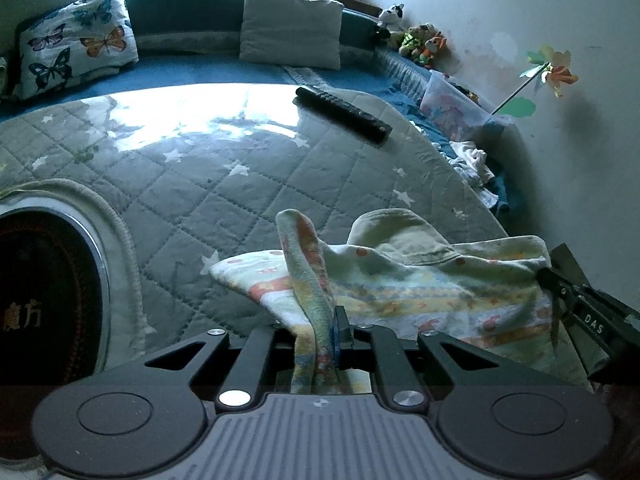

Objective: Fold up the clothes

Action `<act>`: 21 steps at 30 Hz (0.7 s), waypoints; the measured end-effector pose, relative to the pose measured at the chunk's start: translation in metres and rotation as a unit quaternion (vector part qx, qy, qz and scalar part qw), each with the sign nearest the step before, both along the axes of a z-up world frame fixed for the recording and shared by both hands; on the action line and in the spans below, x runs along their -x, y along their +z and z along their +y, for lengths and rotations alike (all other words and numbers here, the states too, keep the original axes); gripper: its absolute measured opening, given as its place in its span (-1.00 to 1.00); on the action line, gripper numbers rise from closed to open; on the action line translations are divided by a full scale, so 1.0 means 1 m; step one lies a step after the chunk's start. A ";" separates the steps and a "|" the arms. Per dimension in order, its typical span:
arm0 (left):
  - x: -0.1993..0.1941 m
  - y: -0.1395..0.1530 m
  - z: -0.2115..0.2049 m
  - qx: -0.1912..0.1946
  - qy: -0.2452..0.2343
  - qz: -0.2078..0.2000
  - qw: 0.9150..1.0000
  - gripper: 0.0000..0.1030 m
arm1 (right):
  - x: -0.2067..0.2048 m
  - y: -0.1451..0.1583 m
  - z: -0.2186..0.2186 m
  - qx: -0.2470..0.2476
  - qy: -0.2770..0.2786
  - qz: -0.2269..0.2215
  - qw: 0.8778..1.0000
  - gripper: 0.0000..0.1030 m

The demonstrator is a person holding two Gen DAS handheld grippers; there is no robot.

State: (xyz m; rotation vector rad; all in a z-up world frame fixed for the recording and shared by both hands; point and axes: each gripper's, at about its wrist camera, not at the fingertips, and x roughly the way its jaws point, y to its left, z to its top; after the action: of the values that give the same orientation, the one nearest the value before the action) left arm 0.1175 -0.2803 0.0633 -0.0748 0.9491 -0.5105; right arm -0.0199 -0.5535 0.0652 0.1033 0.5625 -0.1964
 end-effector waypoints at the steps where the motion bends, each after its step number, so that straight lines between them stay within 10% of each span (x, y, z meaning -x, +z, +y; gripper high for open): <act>1: 0.000 -0.001 0.000 -0.002 0.001 0.001 1.000 -0.75 | 0.000 -0.001 0.001 0.001 0.000 0.001 1.000 -0.92; 14: 0.000 -0.012 0.003 -0.022 0.006 0.005 1.000 -0.38 | -0.001 -0.009 -0.002 -0.005 -0.006 0.015 1.000 -0.80; 21: 0.000 -0.019 0.010 -0.035 0.018 0.004 0.999 -0.17 | 0.002 -0.012 0.002 -0.009 0.000 0.019 1.000 -0.39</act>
State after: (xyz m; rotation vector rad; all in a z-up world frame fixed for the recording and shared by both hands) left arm 0.1175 -0.2704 0.0444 -0.0301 0.9705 -0.4440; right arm -0.0216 -0.5511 0.0528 0.1166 0.6011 -0.1943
